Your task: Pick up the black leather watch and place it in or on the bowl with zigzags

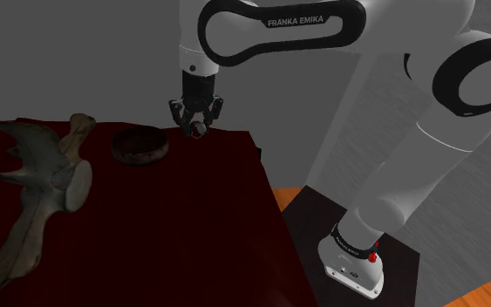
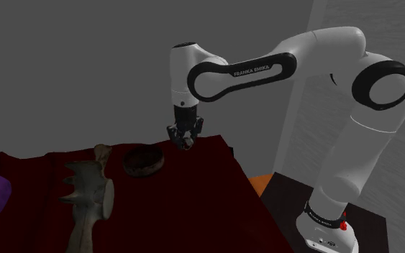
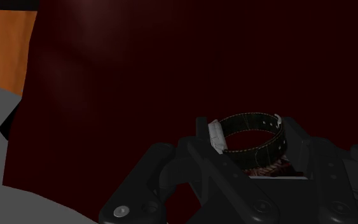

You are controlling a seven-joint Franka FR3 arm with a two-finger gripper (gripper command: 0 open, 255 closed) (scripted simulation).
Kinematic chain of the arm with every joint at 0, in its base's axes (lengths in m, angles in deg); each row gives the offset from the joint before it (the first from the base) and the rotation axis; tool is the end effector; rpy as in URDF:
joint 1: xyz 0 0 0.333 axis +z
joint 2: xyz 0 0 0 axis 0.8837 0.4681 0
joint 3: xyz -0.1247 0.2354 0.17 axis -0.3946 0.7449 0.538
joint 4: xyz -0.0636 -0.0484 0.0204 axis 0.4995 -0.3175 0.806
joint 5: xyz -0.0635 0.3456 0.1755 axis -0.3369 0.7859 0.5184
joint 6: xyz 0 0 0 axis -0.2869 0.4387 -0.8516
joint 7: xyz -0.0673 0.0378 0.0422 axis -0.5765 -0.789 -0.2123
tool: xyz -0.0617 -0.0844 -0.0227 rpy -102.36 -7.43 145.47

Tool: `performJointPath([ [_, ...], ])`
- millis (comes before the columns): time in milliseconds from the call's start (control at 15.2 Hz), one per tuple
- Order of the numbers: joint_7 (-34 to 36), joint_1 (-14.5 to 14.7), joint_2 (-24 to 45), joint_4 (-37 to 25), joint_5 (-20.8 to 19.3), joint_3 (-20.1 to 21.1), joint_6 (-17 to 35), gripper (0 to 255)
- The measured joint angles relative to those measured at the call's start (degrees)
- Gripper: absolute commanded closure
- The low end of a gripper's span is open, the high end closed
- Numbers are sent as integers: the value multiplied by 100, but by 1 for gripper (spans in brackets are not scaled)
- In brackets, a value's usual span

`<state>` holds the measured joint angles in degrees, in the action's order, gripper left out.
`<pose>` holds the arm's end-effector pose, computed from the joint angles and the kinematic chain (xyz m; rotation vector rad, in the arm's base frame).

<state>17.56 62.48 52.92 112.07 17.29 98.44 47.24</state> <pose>0.4834 0.2460 0.5374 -3.0933 0.3870 -0.0108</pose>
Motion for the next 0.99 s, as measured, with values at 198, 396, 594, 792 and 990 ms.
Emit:
performJointPath([
  [198, 195, 46, 679, -724, -303, 77, -113, 255],
  [396, 400, 182, 1523, -1700, -690, 115, -331, 255],
  [594, 572, 437, 2355, -2825, -1050, 109, -701, 255],
  [792, 632, 828, 3421, -4393, -1442, 18, -1252, 255],
  [990, 554, 1308, 4532, -6162, -1753, -145, -1902, 255],
])
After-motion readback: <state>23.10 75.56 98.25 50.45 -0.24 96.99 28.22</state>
